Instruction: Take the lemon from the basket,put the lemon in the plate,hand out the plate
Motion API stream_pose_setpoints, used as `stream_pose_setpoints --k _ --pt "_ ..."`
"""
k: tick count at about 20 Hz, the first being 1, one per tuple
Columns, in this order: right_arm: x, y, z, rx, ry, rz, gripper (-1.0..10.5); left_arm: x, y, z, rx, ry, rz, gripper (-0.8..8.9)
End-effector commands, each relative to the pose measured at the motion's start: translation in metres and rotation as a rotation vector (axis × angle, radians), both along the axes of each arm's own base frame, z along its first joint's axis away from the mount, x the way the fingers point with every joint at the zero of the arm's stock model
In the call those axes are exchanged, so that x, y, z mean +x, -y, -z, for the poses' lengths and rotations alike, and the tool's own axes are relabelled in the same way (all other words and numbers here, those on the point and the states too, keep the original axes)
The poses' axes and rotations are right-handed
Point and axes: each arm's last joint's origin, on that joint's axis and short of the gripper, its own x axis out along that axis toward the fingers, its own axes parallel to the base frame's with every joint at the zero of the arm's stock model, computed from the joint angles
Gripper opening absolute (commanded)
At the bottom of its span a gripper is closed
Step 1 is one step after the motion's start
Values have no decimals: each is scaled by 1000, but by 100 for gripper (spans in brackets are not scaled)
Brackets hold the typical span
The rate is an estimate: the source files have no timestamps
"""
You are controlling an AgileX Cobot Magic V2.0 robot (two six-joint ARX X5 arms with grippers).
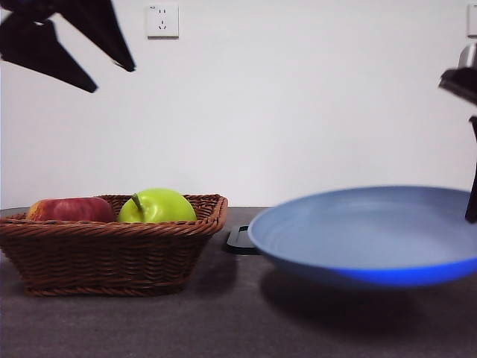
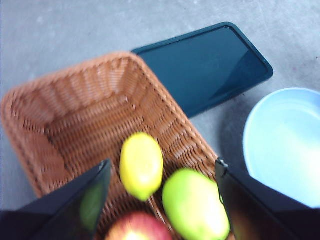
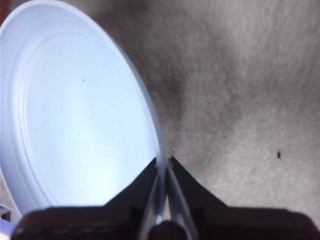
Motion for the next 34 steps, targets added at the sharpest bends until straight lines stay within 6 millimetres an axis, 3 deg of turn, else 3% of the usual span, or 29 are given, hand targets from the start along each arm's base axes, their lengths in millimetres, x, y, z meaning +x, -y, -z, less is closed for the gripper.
stream_pose_setpoints --k 1,9,17,21,23,26,28,30,34 --pt "-2 0 -8 6 39 -9 3 20 14 3 54 -43 45 363" --pt "-10 1 -13 4 29 -10 3 70 57 52 191 -182 113 363" --pt "-11 1 -13 4 27 -10 3 93 71 113 321 -291 111 363" --pt "-11 1 -13 4 27 -9 3 96 73 125 341 -315 134 363" --pt "-11 1 -13 3 27 -9 3 96 73 125 340 -312 134 359" --pt "-10 1 -13 3 28 -9 3 96 71 123 339 -311 127 213" --pt "-10 1 -13 4 33 -9 3 97 66 115 327 -290 112 190" --pt "-10 1 -13 4 38 -9 3 94 59 95 305 -243 95 190" --pt "-7 1 -15 33 45 45 3 70 52 28 177 -71 116 190"
